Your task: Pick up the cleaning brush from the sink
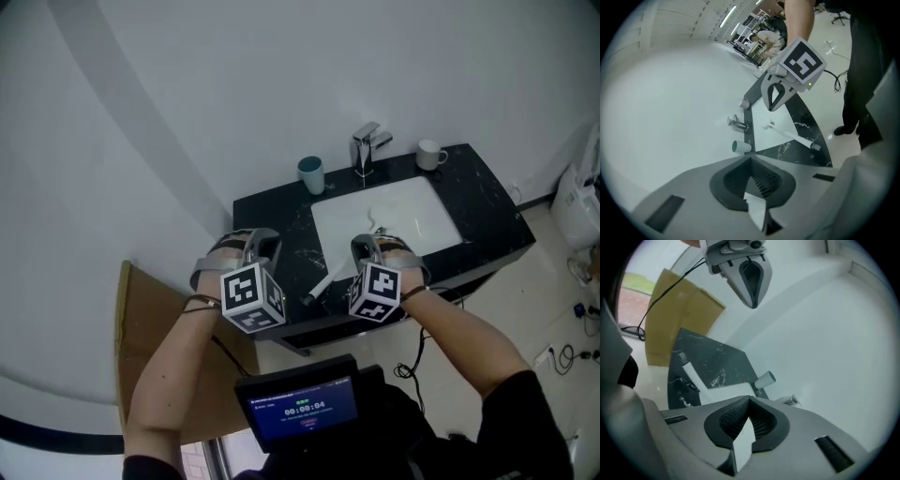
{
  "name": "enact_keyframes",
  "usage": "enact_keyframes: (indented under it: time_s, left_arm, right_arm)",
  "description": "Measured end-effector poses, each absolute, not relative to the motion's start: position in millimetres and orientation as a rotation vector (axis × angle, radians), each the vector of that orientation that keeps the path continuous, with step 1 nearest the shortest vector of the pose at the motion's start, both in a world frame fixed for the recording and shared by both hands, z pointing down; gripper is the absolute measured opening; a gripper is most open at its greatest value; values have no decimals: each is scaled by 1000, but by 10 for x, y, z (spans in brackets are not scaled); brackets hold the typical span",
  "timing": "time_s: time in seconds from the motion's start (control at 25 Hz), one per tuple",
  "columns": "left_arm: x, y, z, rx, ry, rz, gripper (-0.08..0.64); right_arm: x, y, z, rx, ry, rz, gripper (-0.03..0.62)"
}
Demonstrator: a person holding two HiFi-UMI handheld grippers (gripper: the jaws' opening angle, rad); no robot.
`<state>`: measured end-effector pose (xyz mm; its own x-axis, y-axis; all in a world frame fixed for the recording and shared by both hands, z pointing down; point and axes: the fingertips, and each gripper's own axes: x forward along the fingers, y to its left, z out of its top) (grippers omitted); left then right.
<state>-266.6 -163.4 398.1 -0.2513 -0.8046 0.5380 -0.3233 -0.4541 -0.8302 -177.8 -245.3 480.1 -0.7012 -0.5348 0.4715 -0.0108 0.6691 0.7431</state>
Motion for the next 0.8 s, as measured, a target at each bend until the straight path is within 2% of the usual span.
enact_keyframes:
  time_s: [0.16,0.32,0.52,0.72,0.8]
  left_arm:
    - [-3511,-2021,4010,-1788,1407,-1660,9]
    - [-4132,-2419,4094,-2028,1502,-1495,10]
    - [-4624,-2838,4381,-2420,1621,-1377,9]
    - [-4918,-3217,4900,-2734,1933,-1391,9]
    - [-4926,-3380,5115,-2763,1985,-1450,11]
  right_arm:
    - [-2360,-2866,4899,634,-2177,-681,3]
    - [-2650,-3309,5070,924,-2151,-202,3]
    - [-2609,-3615,5293,1295,-2049,457,3]
    - [-2491,-3708,5695,1438,-1855,890,3]
    - [-2507,-3800,5877,1454,-1813,1021,74]
